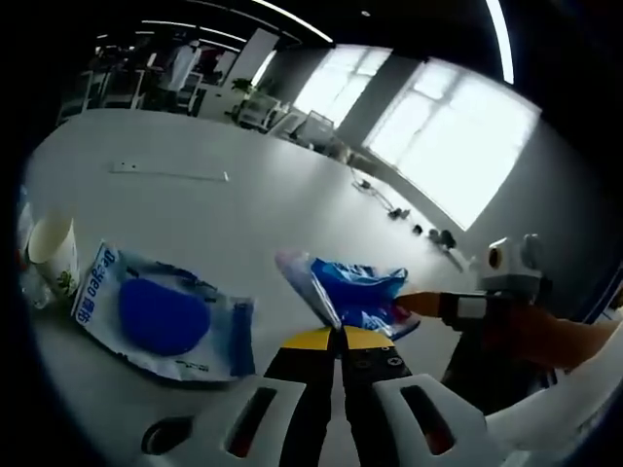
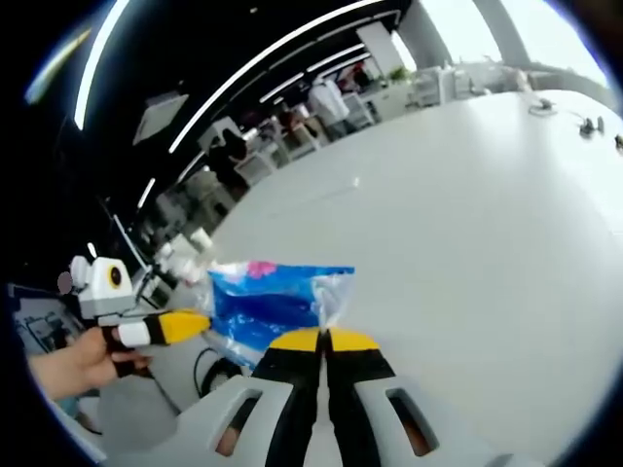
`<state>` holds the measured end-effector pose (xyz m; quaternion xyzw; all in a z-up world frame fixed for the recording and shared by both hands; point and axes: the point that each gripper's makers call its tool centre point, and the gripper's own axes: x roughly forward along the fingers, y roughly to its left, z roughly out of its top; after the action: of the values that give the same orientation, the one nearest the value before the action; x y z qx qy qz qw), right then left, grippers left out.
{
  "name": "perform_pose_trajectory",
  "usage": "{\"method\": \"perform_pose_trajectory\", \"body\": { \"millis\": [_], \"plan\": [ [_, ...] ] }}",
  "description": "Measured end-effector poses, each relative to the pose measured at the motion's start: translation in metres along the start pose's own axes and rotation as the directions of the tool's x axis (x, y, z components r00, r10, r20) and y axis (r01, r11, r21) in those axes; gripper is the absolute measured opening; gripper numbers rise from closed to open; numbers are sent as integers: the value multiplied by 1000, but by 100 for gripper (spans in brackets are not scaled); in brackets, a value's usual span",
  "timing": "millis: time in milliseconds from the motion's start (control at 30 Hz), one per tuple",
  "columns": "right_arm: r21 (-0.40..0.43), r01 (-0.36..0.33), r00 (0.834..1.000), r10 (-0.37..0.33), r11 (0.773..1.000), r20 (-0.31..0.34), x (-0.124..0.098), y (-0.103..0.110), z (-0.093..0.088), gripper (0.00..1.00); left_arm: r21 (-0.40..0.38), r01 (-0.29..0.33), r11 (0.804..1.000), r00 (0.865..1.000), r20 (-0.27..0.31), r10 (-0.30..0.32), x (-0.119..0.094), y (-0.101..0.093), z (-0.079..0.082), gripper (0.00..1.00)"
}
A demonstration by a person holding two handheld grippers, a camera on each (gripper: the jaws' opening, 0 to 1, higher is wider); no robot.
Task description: Arrange the tabletop items into an orderly group along one side of the table until the central work area is clear of visible clutter.
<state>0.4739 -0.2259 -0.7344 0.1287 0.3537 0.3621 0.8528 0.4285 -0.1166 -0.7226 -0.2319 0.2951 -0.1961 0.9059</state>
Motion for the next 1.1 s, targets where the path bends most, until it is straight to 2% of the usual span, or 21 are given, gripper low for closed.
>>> {"method": "perform_pose_trajectory", "body": {
  "millis": [167,500,1100],
  "plan": [
    [0,10,1000,-10,1000,1,4,-13,6,0,-18,-7,1000,1000,9,7,13,1,3,0],
    [-21,-4,1000,4,1000,-3,19,-26,21,0,-44,-20,999,999,26,21,31,9,16,0],
    [-55,-2,1000,1,998,-27,44,-52,32,0,-93,-49,994,998,25,51,65,26,20,0]
  ]
}}
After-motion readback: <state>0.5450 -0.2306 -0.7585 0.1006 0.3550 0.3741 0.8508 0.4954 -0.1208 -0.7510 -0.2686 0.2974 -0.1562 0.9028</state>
